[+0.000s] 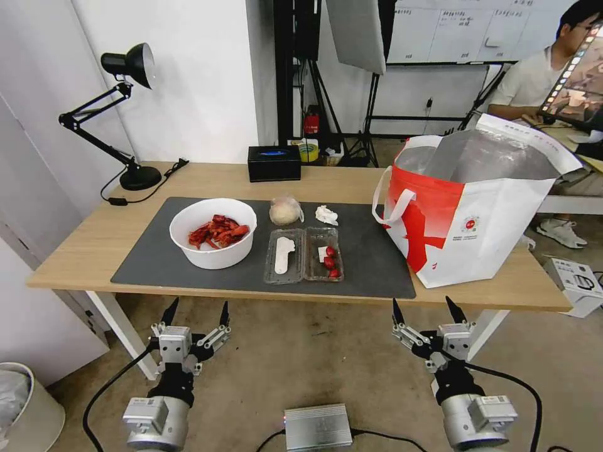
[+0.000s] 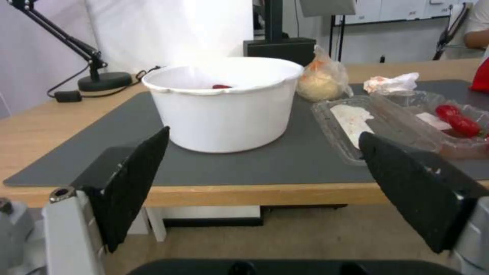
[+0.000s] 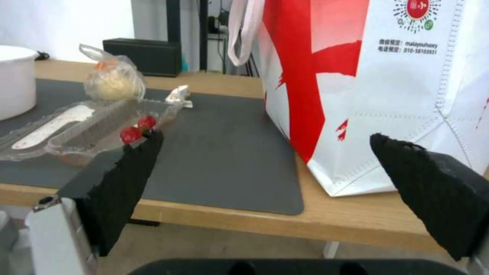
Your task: Pick up the trash from the table and place it into the takeout bag.
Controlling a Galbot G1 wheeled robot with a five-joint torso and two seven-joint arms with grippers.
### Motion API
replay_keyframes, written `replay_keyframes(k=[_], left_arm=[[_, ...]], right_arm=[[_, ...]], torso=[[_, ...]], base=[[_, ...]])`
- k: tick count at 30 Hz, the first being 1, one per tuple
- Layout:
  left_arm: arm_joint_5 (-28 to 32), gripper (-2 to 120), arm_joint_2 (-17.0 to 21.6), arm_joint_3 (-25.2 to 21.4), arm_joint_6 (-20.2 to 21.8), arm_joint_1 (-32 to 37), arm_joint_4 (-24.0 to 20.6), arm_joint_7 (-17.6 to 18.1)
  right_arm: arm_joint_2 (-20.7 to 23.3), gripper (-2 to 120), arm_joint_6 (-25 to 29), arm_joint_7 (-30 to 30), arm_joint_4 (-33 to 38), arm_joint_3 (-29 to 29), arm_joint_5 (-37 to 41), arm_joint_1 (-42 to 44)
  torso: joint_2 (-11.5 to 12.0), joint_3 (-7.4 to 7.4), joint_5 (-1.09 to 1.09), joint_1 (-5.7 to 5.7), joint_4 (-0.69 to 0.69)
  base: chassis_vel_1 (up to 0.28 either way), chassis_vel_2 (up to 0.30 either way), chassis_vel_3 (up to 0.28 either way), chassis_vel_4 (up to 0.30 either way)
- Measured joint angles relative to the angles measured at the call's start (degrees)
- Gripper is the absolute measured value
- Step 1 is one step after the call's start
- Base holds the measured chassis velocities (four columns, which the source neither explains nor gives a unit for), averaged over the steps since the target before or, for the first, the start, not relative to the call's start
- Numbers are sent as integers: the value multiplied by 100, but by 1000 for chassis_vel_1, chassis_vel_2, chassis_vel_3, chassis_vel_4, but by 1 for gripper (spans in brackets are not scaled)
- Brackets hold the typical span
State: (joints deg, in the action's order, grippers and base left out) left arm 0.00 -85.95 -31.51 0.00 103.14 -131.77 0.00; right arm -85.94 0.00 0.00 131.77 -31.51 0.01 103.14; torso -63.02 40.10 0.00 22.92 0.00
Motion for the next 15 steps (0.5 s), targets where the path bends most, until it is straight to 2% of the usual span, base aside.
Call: replay_keyframes(k=[15], left_arm=[[0,100,0,0,0,0,0,0]], right_arm=[[0,100,0,0,0,0,0,0]], torso=[[0,0,0,0,0]], base=[[0,0,0,0]])
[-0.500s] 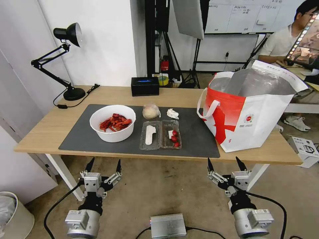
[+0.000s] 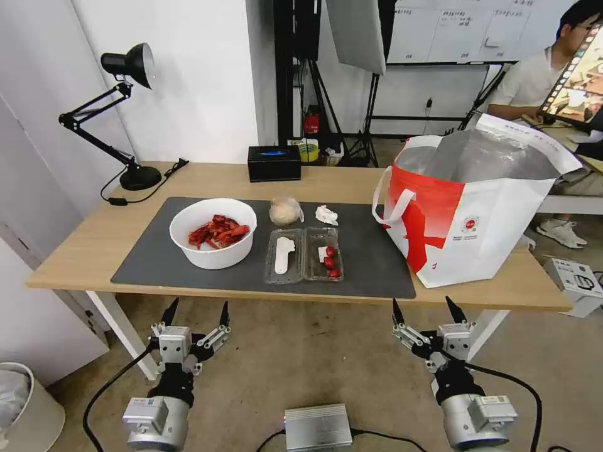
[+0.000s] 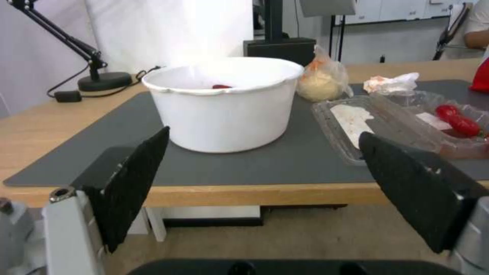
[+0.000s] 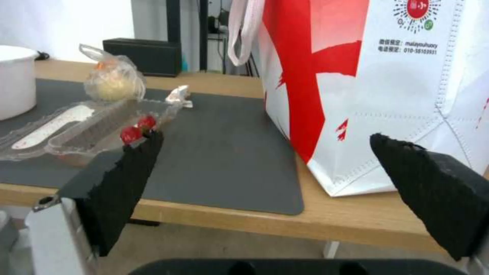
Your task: Pick up the trash from the table and place it into the takeout bag.
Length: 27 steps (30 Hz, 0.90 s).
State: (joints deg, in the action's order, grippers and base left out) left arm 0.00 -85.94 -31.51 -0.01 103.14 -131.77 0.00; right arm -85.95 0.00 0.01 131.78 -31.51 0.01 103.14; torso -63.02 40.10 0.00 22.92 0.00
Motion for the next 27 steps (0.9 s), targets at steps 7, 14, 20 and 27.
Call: replay_keyframes(k=[7,14,20,27], left_arm=[[0,100,0,0,0,0,0,0],[386,100,257,89,-5,-253,212,137],[528,100,394,112,-14,-383,284,183],[1348,100,898,281,-95,-848,673,394]], right_arm=[[0,100,0,0,0,0,0,0],[261,100,-165,209,-28,-231,265,-62],[797,100,-499,671,-100,-737,777,-202],[999,100,-498,756,-108,-871,1071,-239]], torso=[[0,0,0,0,0],[0,0,-2,-1,0],[0,0,4,1,0],[0,0,3,1,0]], base=[[0,0,0,0],[0,0,0,0],[0,0,0,0],[0,0,0,0]])
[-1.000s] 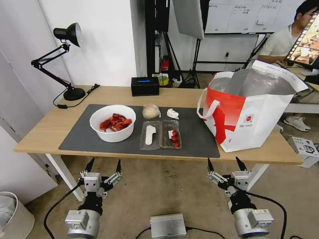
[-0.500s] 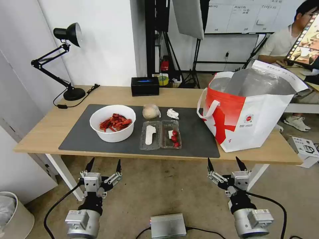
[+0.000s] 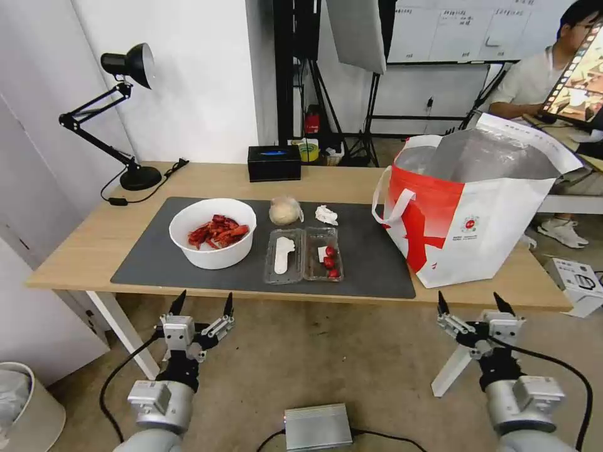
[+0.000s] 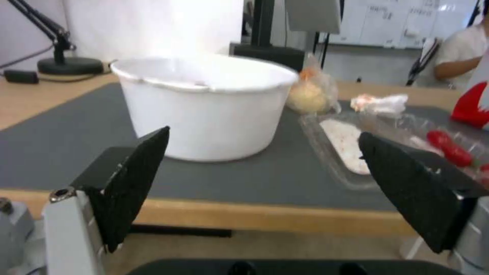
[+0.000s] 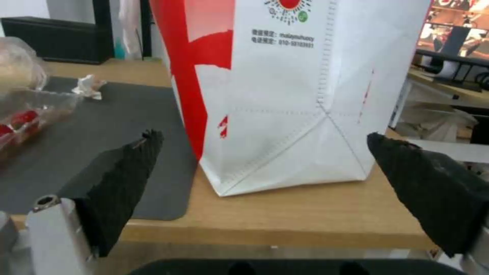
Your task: Pick up the trash from the table and place it into the takeout bag.
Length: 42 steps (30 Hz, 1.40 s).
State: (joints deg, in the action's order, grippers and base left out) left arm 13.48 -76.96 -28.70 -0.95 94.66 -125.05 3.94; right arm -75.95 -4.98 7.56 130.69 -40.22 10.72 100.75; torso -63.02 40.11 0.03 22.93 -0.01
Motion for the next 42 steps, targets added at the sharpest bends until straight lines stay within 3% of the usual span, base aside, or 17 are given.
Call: replay_keyframes(k=[1,2,4,5,7,8,14,24,28,30,31,33,36,42], left_arm=[[0,100,0,0,0,0,0,0],[390,100,211,86,-62,-207,187,29],[390,100,211,86,-62,-207,187,29],[919,100,498,199,-160,-484,443,93],[919,100,498,199,-160,-484,443,93],[1197,100,646,255,-212,-625,571,136],[1532,100,932,230,-233,-614,441,-188],[2111,100,1205,352,133,-678,246,-201],[2903,100,1404,402,515,-743,-11,82],[3001,100,1422,408,565,-749,-44,129],[3409,100,1500,479,775,-824,-166,303],[3623,100,1544,537,877,-881,-222,389],[4323,100,1610,874,1174,-1172,-305,802],[4758,100,1658,1262,1289,-1499,-175,1103]], right_arm=[[0,100,0,0,0,0,0,0],[-2,100,28,-9,18,2,1,13],[-2,100,28,-9,18,2,1,13],[-3,100,57,-32,35,12,5,26],[-3,100,57,-32,35,12,5,26],[0,100,82,-51,52,31,5,30],[17,100,130,-102,70,56,-2,54],[27,100,146,-134,24,151,-18,7],[105,100,147,-150,-28,265,-27,-59],[119,100,147,-151,-36,280,-27,-66],[151,100,151,-157,-60,310,-36,-71],[158,100,157,-159,-70,314,-39,-62],[148,100,187,-164,-103,306,-46,-50],[118,100,193,-165,-108,291,-49,-57]], torso=[[0,0,0,0,0],[0,0,-4,-1,0],[0,0,-4,-1,0],[0,0,-2,-1,1],[0,0,-2,-1,1],[0,0,-2,0,1],[0,0,-3,-1,0],[0,-1,-3,-1,0],[0,-1,-4,-2,1],[0,-1,-4,-1,1],[0,-1,-4,-1,-1],[1,-1,-3,-1,-1],[0,-1,-3,-2,1],[0,0,-3,-1,1]], base=[[0,0,0,0],[0,0,0,0],[0,0,0,0],[0,0,0,0],[0,0,0,0],[0,0,0,0],[0,0,0,0],[0,0,0,0],[0,0,0,0],[0,0,0,0],[0,0,0,0],[0,0,0,0],[0,0,0,0],[0,0,0,0]])
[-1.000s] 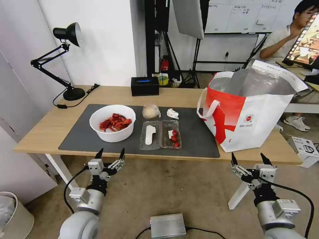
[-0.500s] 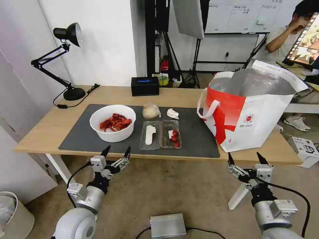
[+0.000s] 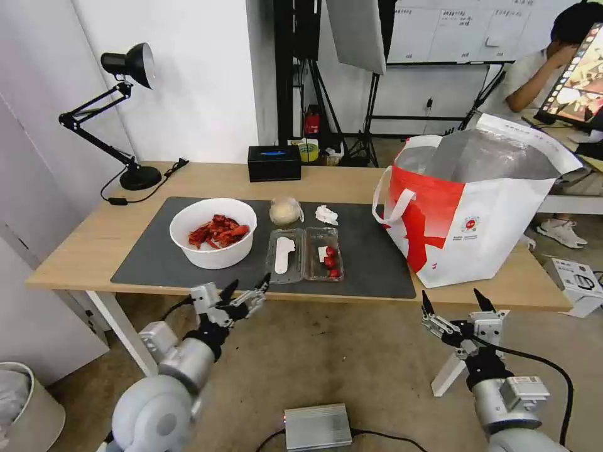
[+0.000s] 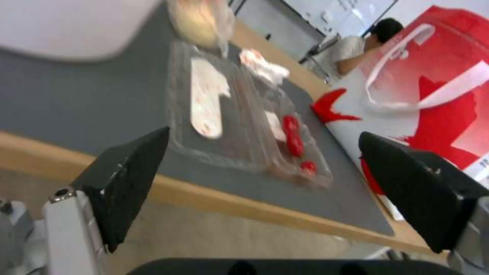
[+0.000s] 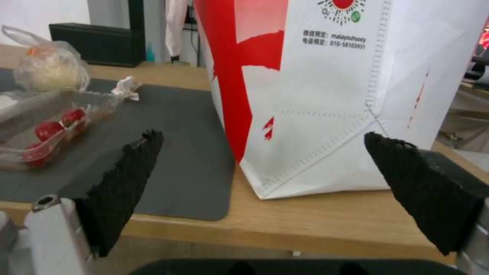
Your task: Pick up the trash from the table and place it into the takeout bag.
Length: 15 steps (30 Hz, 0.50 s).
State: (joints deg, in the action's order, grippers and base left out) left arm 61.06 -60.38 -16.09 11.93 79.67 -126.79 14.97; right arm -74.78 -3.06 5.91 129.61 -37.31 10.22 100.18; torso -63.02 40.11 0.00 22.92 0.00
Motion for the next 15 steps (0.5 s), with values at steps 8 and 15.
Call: replay_keyframes(k=[8,15], left_arm=[[1225,100,8,382,290,-683,29,790],[1843,100,-249,690,561,-1340,175,1674]], right_arm=[[-18,100,20,7,-13,-113,3,65],[-5,100,20,20,0,-186,12,103]], torso=[[0,0,-1,0,-1],[0,0,-1,0,0]], base=[[0,0,0,0],[0,0,0,0]])
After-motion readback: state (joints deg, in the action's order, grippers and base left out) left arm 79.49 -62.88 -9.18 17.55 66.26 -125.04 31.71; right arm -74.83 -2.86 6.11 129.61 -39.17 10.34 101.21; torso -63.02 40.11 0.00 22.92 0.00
